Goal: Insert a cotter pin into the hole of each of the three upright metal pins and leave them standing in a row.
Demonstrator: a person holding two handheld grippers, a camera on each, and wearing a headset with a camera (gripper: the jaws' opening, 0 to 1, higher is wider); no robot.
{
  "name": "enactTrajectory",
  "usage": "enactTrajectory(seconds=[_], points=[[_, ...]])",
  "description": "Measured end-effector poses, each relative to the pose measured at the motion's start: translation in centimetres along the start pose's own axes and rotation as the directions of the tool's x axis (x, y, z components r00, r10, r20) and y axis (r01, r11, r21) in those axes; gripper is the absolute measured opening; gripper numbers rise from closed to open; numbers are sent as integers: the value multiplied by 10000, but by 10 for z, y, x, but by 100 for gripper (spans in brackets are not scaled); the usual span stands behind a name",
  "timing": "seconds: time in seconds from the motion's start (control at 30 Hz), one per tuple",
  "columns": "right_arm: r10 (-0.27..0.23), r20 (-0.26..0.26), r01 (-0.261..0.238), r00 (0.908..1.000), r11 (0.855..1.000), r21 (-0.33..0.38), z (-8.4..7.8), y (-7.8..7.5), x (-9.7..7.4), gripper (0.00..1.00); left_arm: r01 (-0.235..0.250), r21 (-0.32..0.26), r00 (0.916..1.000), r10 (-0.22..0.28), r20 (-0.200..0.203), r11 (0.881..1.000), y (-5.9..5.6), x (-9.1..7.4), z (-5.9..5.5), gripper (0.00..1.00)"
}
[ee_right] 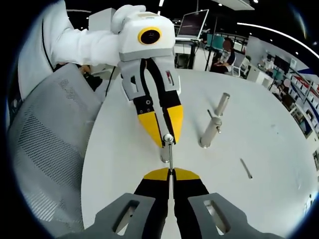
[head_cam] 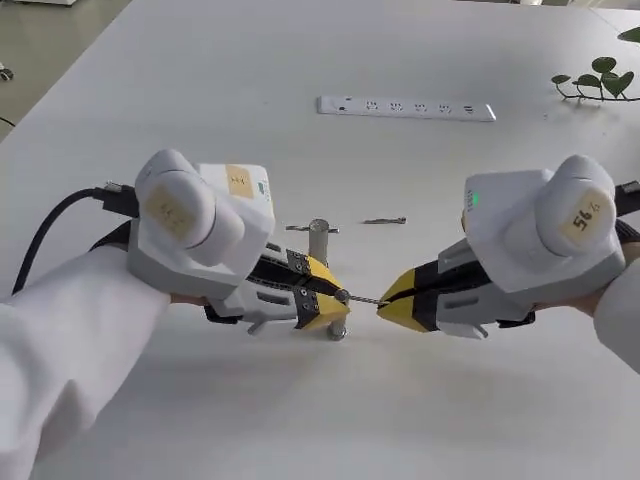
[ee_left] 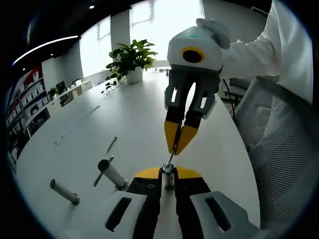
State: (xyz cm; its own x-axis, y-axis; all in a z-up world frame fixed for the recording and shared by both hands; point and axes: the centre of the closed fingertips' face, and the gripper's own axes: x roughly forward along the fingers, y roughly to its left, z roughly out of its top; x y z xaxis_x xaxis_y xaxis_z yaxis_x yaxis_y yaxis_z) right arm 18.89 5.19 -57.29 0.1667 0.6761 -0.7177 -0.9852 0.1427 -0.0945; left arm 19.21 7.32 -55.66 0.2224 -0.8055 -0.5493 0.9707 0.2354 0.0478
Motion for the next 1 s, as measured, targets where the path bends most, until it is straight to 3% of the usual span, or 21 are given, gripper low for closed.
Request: enactTrajectory(seconds=[0.17, 0.4, 0.87, 0.93, 1.0], points=[[86, -136, -91, 9999, 9994, -329, 1, 0, 1, 0, 140, 394, 9998, -136, -126, 9991, -1, 0, 0, 7], [189, -300, -209, 9994, 9975, -673, 4, -4, 3, 0, 214, 393, 9997, -207, -160, 9990, -2, 1, 1, 7], [511, -543, -579, 9972, 9896, -1315, 17, 5, 11, 0, 351, 494, 9992, -340, -217, 9982, -6, 4, 3, 7], [485, -597, -561, 9970, 9894, -1338, 15, 4, 11, 0, 331, 296, 9992, -324, -238, 9990, -5, 4, 3, 7], [458, -683, -547, 9966, 9893, -1350, 12, 5, 10, 9, 322, 273, 9988, -312, -372, 9991, -5, 4, 0, 7]])
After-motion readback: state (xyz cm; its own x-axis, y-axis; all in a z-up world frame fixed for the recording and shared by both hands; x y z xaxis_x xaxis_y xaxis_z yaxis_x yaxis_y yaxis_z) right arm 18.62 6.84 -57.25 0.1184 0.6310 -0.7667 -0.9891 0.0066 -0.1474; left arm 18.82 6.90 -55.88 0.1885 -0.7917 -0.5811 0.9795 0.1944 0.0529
